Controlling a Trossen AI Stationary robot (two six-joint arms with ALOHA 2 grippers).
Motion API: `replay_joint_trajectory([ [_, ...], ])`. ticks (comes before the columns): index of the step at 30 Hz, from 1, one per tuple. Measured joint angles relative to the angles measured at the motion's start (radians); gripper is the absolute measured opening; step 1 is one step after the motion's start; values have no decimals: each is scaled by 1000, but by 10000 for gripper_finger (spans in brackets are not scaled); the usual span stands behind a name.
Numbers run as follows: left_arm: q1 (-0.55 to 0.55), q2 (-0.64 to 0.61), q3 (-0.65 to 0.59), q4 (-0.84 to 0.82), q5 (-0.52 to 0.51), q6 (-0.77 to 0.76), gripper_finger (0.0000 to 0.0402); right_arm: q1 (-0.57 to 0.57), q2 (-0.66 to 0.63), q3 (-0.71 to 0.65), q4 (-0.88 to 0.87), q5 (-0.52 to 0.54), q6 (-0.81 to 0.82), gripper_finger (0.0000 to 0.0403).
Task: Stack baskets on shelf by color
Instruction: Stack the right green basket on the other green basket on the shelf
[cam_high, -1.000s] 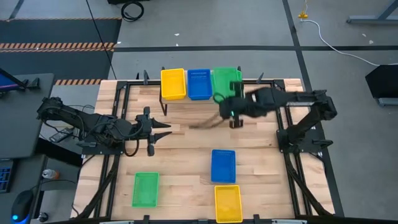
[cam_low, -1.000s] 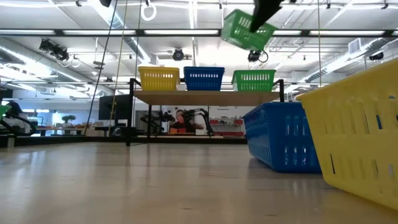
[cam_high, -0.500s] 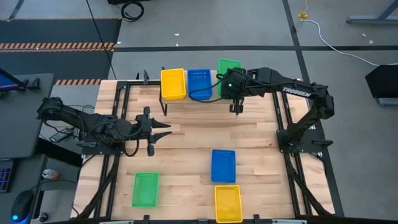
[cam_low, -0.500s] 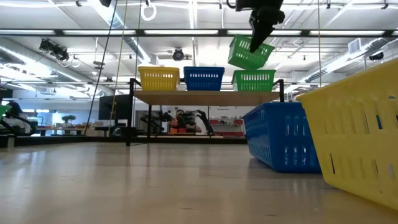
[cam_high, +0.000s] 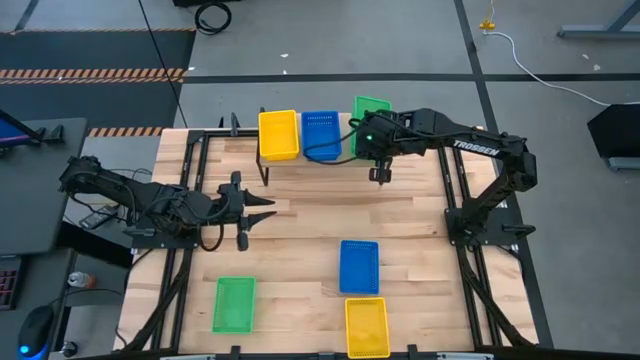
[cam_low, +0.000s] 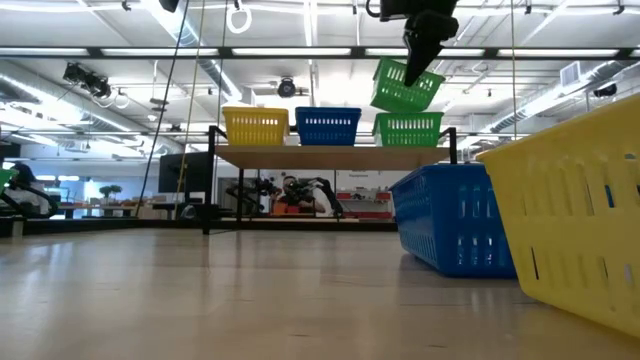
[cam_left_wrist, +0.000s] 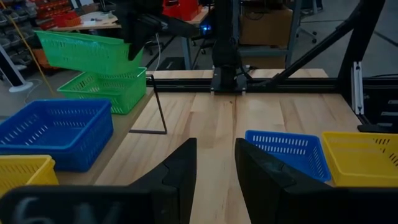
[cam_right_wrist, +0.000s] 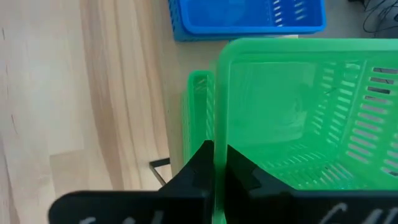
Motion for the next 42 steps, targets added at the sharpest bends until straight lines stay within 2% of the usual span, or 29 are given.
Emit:
replay_joint_trajectory([
  [5, 0, 0, 0, 0, 0, 0, 117, 0, 0, 0, -11, 6, 0, 31],
  [16, 0, 0, 0, 0, 0, 0, 117, -20, 0, -1, -10, 24, 42, 88],
  [30, 0, 0, 0, 0, 0, 0, 117, -37, 8, -3, -13, 54, 35, 84],
  [38, 0, 0, 0, -2, 0, -1, 117, -35, 28, -108, 17, 77, 4, 100],
  [42, 0, 0, 0, -2, 0, 0, 117, -28, 22, -106, 18, 81, 2, 107],
])
